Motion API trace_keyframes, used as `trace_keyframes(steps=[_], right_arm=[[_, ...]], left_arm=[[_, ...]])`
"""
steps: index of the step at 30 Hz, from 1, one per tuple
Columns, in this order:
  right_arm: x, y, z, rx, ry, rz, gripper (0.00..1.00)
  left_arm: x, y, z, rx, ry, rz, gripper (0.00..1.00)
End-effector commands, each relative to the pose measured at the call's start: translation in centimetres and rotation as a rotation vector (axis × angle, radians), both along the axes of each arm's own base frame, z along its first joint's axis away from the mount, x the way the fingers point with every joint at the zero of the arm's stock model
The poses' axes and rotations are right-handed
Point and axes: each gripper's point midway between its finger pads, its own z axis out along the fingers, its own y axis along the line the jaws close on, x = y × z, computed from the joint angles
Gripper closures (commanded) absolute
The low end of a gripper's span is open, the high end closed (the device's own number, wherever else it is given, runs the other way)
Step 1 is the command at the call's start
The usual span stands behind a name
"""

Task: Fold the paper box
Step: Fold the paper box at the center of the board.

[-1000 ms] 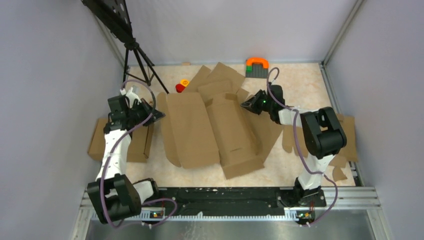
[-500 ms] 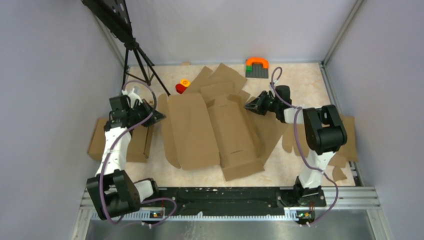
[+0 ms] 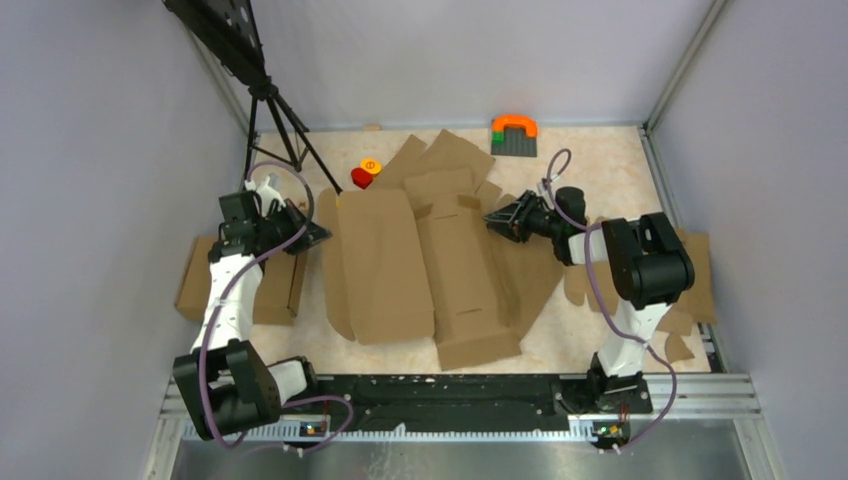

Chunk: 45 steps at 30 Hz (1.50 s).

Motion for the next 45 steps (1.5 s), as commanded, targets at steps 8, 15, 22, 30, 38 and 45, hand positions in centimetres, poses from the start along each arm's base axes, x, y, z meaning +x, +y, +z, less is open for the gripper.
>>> trace_keyframes(steps=[8,15,22,30,38,45], right_arm=[[-6.3,0.0,0.7,-0.208,-0.041,0.034,0.71],[-7.7,-2.9,-0.3,-0.454,-0.077,0.016,0.71],[-7.1,-5.8,-1.0,-0.624,-0.109,-0.034,0.57],[-8.6,-6.1,-0.1,-0.685,-0.132,0.045,0.71],[-10.6,-3.4,-0.3,-0.689,-0.135,0.137,0.84],[-10.9,-1.2,-0.8,-0.713,-0.133,0.191,1.0]], left_arm=[[0.8,-1.0,0.1,0.006,0.038,-0.086,1.0],[2.2,-0.7,-0.8,0.092,0.125,-0.109,1.0],[2.3,0.7,-2.1,0.296,0.199,-0.081,1.0],[2.4,-1.4,0.5,0.222,0.118,-0.087,1.0],[2.4,2.2,2.4,0.278,0.085,0.108,1.0],[1.1,4.9,0.4,0.333,0.154,0.183,1.0]])
